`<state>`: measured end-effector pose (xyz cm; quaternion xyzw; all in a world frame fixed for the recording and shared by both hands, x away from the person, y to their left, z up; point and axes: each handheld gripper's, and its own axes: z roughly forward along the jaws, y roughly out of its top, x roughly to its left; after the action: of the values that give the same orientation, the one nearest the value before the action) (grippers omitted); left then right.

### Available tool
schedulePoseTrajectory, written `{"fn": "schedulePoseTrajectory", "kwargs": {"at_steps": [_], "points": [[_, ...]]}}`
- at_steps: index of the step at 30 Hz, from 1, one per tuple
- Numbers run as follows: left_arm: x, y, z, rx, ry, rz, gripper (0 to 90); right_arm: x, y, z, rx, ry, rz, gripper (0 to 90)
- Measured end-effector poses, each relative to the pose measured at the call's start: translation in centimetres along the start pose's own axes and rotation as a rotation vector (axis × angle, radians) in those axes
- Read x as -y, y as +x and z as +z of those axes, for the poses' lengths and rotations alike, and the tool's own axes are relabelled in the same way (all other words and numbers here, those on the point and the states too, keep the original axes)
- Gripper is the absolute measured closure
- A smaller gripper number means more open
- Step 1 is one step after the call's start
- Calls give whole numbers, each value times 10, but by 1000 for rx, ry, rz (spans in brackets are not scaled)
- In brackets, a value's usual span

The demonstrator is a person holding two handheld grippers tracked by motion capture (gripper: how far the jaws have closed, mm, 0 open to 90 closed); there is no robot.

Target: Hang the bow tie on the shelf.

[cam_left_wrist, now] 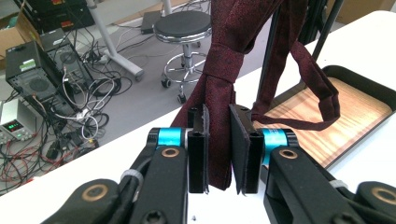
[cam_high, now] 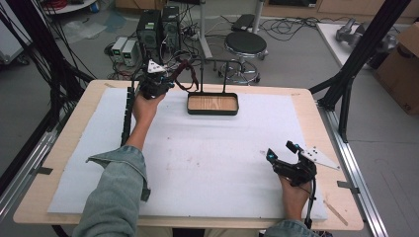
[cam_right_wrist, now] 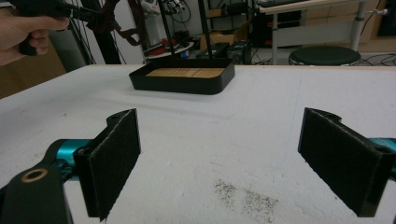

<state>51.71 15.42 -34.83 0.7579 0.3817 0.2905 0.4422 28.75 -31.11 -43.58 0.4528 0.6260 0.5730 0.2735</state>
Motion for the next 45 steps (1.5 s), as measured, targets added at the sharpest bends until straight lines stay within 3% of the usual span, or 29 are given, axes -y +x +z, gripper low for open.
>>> {"fn": "schedulePoseTrajectory", "kwargs": {"at_steps": [8,21,25,31,45], "points": [[0,1,-1,9,-10,2,735,0,0,0,0,1,-1,120],[-7,9,-23,84,-69,0,630,0,0,0,1,3,-1,121],[-11,12,-41,111,-126,-7,607,0,1,0,3,4,-1,121],[-14,16,-65,152,-187,19,555,0,1,0,2,3,-10,121],[-4,28,-118,149,-266,10,488,0,2,1,7,3,-18,121]]}}
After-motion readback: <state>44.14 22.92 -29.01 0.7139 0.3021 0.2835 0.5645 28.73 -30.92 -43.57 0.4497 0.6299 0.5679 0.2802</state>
